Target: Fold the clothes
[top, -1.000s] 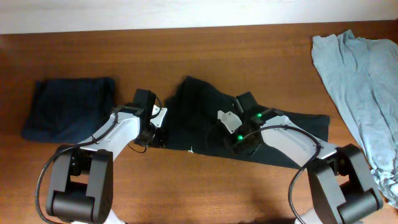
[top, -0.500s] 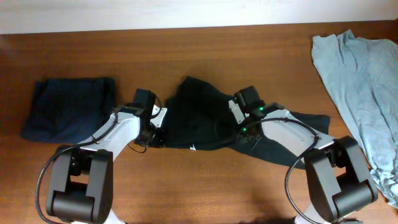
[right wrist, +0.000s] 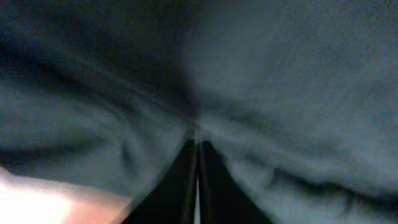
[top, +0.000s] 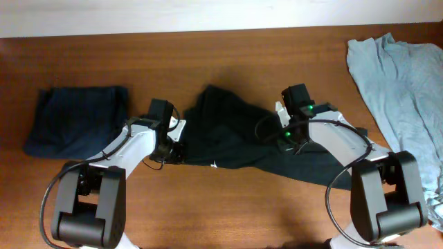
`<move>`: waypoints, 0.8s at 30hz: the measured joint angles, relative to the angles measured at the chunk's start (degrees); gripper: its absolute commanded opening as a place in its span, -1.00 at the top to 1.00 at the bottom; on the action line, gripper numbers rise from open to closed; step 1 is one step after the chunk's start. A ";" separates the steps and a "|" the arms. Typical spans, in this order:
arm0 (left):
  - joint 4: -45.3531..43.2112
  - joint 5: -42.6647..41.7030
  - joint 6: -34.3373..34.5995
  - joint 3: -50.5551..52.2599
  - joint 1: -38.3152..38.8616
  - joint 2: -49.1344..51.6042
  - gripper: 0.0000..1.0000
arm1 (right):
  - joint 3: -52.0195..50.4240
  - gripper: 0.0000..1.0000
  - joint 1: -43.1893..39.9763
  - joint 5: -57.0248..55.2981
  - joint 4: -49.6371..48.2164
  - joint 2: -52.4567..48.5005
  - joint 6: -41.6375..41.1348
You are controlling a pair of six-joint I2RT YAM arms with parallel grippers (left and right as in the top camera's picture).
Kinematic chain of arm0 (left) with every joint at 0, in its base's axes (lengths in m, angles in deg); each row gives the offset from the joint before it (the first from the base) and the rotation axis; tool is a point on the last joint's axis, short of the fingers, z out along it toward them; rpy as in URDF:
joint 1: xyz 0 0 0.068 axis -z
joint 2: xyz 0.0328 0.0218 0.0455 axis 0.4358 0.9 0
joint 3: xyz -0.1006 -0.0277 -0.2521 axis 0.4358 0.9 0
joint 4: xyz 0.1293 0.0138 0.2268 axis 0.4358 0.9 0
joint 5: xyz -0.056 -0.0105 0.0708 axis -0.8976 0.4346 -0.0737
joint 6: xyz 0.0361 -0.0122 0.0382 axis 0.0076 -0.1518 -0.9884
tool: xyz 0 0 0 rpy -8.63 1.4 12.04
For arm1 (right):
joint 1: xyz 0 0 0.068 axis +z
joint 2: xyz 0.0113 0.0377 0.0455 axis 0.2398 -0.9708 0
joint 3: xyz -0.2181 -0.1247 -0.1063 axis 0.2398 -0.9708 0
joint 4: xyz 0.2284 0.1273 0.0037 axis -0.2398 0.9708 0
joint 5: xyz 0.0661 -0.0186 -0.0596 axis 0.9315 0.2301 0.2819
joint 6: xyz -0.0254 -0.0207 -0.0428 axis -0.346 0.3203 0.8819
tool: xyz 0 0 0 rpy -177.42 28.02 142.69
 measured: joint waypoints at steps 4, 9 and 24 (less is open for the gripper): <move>-0.20 0.33 0.00 -0.04 -0.02 0.00 0.70 | 2.27 0.20 0.00 5.40 9.07 1.05 -0.59; -0.42 0.42 0.00 -0.04 -0.02 0.00 0.70 | 1.36 0.20 0.11 8.26 8.61 1.42 -1.38; -0.59 0.57 0.00 -0.04 -0.02 0.00 0.71 | -4.37 0.76 0.42 6.56 -0.68 1.44 -11.50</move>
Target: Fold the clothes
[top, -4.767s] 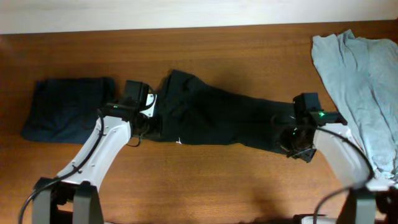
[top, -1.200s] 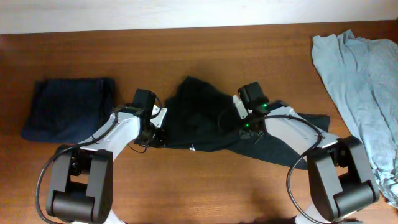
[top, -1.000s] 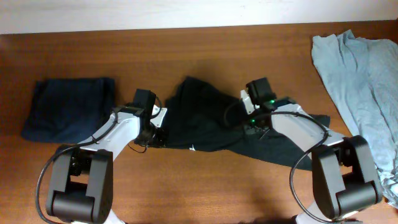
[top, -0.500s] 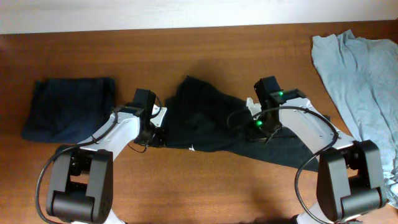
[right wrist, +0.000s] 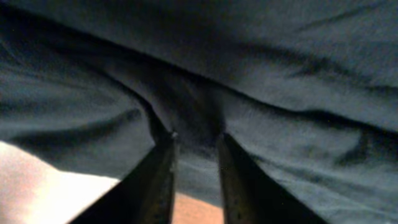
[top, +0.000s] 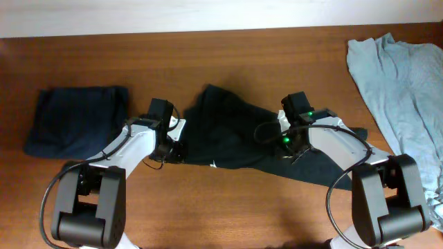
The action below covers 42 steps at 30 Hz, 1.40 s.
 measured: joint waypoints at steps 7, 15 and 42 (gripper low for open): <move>0.00 0.00 0.00 0.00 0.00 0.00 0.70 | 0.00 0.85 0.02 -0.24 0.02 0.00 -0.22; 0.00 0.00 0.00 0.00 0.00 0.00 0.70 | 0.00 0.50 0.02 -0.22 2.54 0.00 -0.11; -0.26 0.09 0.00 0.00 0.00 0.00 0.70 | -0.04 0.34 1.70 -0.26 1.68 -0.02 -1.11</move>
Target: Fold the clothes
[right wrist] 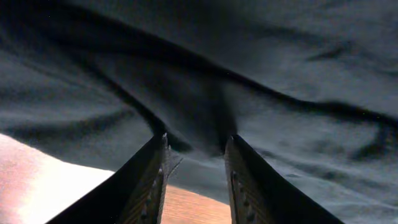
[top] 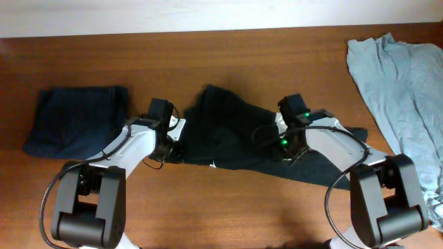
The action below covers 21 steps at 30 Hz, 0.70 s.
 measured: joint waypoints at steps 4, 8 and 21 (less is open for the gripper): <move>0.00 0.02 0.00 0.00 0.00 0.00 0.70 | -0.04 0.35 1.40 -0.96 0.02 0.00 -0.50; 0.00 0.07 0.00 0.00 0.00 0.00 0.70 | -0.04 0.34 1.66 -2.16 0.00 -0.04 -0.57; 0.00 0.07 0.00 0.00 0.00 0.00 0.70 | -0.04 0.92 1.66 -5.81 -0.59 -0.04 -1.73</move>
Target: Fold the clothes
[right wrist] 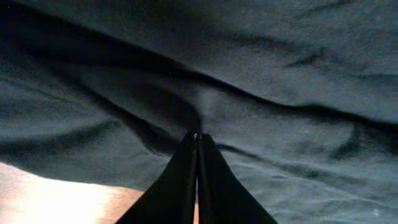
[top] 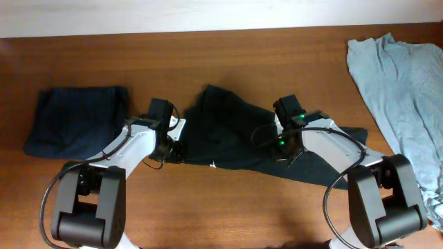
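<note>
A dark, crumpled garment point(top: 228, 131) lies spread across the middle of the wooden table point(top: 228, 55). My right gripper point(top: 284, 146) sits on its right half. In the right wrist view the fingers of that gripper point(right wrist: 198, 134) are pressed together, pinching a ridge of the dark cloth point(right wrist: 280, 74). My left gripper point(top: 173, 146) rests at the garment's left edge. Its jaws are hidden under the wrist in the overhead view.
A folded dark blue garment point(top: 76, 119) lies at the left of the table. A light blue garment point(top: 401, 83) is heaped at the right edge. Bare wood runs along the back and the front of the table.
My right gripper stood open over a fold of the dark cloth and is now shut on it, a touch further left. The left arm has not moved.
At first my right gripper was shut on the dark cloth further right. Then its fingers stood slightly apart, then wider apart, each time a little further left on the garment. Now they pinch a new ridge. The left gripper stayed at the garment's left edge throughout.
</note>
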`<move>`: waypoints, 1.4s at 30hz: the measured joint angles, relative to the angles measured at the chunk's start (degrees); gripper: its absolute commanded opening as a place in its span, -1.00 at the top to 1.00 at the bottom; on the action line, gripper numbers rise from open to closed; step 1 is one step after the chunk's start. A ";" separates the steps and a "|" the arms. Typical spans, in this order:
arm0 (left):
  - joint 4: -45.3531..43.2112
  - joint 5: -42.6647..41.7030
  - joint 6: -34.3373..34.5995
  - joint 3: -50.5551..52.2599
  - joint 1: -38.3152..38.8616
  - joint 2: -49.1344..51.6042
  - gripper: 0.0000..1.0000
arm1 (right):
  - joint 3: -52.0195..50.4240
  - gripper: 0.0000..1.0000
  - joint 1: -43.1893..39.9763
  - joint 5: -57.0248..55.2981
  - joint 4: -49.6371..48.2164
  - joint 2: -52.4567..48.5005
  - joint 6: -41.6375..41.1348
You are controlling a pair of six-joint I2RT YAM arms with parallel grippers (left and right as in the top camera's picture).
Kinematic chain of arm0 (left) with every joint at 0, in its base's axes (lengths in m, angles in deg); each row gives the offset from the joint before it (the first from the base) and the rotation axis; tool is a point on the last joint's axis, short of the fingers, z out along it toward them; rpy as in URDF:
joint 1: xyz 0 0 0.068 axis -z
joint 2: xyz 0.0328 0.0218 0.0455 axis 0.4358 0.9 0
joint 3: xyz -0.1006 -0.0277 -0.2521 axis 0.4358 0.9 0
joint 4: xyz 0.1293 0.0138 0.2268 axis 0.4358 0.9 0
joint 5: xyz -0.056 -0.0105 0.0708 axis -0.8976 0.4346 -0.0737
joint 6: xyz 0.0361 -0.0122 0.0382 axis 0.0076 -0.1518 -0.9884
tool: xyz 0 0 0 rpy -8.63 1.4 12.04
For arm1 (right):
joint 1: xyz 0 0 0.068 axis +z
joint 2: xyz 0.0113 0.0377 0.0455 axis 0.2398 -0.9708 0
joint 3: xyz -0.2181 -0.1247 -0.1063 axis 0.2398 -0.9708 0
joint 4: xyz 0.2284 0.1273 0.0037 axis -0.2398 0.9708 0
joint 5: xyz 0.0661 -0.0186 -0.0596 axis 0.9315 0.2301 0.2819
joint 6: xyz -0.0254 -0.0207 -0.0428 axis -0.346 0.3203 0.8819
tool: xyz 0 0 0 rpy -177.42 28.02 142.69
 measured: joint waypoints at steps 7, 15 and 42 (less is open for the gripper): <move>0.00 0.00 0.00 0.00 0.00 0.00 0.70 | 3.65 0.92 0.00 -2.19 0.33 0.02 -0.11; 0.00 0.00 0.00 0.00 0.00 0.00 0.70 | 4.22 0.92 -0.76 -5.90 -6.08 0.02 -0.04; 0.04 4.24 1.51 -0.55 0.00 0.00 0.69 | 1.51 0.92 -10.16 -1.46 8.07 6.64 -3.50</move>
